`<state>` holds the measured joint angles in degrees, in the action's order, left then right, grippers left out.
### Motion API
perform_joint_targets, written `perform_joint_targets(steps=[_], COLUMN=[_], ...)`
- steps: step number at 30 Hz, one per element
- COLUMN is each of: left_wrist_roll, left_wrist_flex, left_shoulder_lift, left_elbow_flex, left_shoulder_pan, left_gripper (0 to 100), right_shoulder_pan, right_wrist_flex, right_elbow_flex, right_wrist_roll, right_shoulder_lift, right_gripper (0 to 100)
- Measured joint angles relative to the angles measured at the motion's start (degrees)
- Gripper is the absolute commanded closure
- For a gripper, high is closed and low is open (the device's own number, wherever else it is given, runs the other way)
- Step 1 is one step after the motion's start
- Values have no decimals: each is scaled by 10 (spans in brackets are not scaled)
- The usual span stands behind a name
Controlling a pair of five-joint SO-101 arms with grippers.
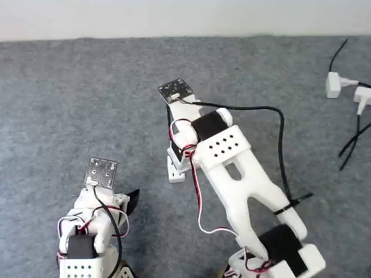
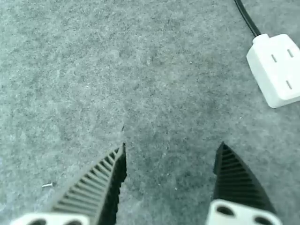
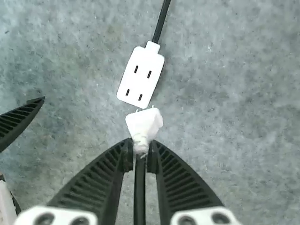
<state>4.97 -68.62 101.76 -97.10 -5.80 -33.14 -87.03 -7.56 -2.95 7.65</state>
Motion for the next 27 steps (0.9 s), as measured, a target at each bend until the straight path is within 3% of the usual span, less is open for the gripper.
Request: perform_joint_targets(steps=[10,16,27], left_wrist_roll=[0,0,0], left_wrist_flex=[0,0,0], left_shoulder_lift=[0,0,-1], left_elbow_flex=[0,0,0], left_shoulder_pan=[0,0,0], left_gripper=[712,712,712], right_shoulder_pan=[-43,-44,-44], right_wrist_flex=[46,63,62], right_elbow_flex=[0,0,0], right_wrist_roll=[33,-42,-54], right_shoulder_lift=[-2,-25,-55], right_gripper=[991,991,991])
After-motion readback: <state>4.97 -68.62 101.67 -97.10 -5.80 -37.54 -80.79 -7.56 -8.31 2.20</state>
